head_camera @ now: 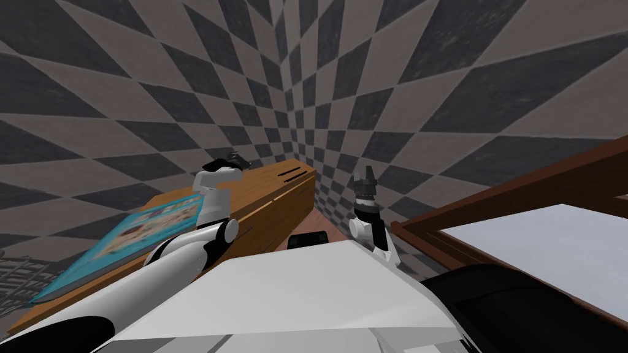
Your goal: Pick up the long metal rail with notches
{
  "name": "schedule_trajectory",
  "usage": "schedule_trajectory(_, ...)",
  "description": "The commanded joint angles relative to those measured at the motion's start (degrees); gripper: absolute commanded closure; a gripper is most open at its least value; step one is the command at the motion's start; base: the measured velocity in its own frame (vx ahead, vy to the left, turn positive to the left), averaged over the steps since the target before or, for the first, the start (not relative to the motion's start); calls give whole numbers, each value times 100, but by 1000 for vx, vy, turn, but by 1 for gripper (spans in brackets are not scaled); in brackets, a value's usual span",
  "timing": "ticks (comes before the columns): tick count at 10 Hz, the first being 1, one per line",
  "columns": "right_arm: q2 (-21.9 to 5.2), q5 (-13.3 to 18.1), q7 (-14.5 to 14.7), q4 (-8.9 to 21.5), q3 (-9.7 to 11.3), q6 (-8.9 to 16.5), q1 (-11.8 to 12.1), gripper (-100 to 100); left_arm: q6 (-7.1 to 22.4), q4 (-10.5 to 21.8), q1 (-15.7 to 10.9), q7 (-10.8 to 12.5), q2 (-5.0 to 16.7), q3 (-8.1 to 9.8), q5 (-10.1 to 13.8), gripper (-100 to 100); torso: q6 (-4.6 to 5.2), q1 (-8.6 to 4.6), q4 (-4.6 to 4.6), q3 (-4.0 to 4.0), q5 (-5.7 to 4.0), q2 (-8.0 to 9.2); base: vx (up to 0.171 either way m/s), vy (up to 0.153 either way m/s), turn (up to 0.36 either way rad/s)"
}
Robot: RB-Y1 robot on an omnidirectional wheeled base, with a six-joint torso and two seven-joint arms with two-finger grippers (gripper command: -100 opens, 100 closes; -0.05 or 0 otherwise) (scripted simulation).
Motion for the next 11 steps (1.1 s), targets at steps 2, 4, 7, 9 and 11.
schedule_trajectory(2, 0, 0, 0, 0, 0, 0, 1, 0, 375, 274, -202, 77, 48, -6, 58, -100, -6, 3, 0, 0, 1, 0, -13, 2, -42)
schedule_trajectory(4, 0, 0, 0, 0, 0, 0, 0, 0, 679, 684, -543, 210, 158, -27, 178, -100, -1, -1, 0, 0, 0, -1, -15, -7, -143)
schedule_trajectory(7, 0, 0, 0, 0, 0, 0, 0, 0, 1159, 1101, -874, 338, 266, -59, 298, -100, -1, -4, 0, 0, -1, 0, -12, -10, -85)
schedule_trajectory(9, 0, 0, 0, 0, -1, 0, 1, 0, 1462, 1378, -1157, 460, 372, -102, 417, -100, -9, 1, 0, -1, 1, -2, -6, -11, -84)
schedule_trajectory(11, 0, 0, 0, 0, 0, 0, 1, 0, 1725, 1522, -1190, 460, 372, -102, 417, -100, -7, -3, -1, -1, 0, -1, -8, -10, -44)
